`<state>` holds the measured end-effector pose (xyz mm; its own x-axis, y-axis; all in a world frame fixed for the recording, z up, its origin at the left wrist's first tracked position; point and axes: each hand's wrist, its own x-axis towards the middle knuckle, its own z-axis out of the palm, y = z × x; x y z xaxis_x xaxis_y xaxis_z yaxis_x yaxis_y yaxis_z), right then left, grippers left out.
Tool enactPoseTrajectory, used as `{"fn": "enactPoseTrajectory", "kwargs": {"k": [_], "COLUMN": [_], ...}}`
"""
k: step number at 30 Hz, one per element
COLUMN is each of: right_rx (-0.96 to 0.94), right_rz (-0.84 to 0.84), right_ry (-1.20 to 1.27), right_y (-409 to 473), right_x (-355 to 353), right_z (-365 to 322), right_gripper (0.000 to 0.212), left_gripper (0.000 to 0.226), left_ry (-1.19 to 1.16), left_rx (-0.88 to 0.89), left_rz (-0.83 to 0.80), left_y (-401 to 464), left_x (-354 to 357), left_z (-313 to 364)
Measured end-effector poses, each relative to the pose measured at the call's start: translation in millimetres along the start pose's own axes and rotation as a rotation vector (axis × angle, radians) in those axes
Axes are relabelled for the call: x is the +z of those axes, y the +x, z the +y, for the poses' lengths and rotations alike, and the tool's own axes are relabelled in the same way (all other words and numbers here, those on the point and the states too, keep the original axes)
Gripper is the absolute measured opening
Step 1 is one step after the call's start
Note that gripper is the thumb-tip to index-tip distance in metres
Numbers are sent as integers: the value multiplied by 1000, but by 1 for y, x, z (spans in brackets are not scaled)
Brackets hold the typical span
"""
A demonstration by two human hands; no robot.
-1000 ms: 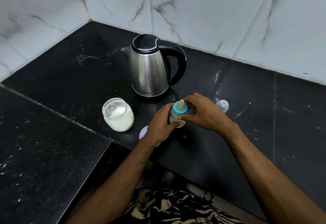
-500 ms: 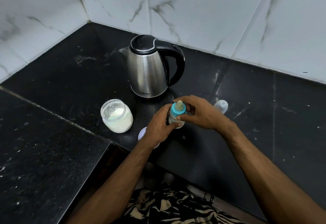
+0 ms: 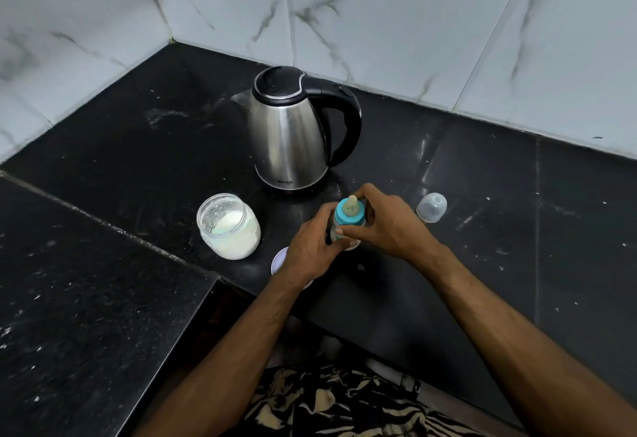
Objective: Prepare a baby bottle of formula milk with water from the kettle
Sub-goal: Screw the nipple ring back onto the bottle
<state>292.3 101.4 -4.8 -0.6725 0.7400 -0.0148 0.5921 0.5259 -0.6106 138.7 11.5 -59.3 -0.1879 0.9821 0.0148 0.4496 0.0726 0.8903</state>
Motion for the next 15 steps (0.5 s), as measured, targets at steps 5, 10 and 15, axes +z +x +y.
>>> {"fn": "enactPoseTrajectory", "kwargs": {"k": [5, 10, 15], "right_rx": [-78, -143, -114], "right_rz": [0, -84, 121], "right_ry": [-145, -54, -20], "right_y": [0, 7, -4], "right_x": [-6, -8, 11], "right_z": [3, 8, 4], "right_gripper": [72, 58, 46], "left_gripper": [53, 53, 55], "left_ry": [7, 8, 31], "left_rx": [-8, -16, -17], "left_rz": [-9, -2, -7], "left_y": [-1, -1, 0], "left_x": [-1, -1, 0], "left_z": [2, 2, 2]}}
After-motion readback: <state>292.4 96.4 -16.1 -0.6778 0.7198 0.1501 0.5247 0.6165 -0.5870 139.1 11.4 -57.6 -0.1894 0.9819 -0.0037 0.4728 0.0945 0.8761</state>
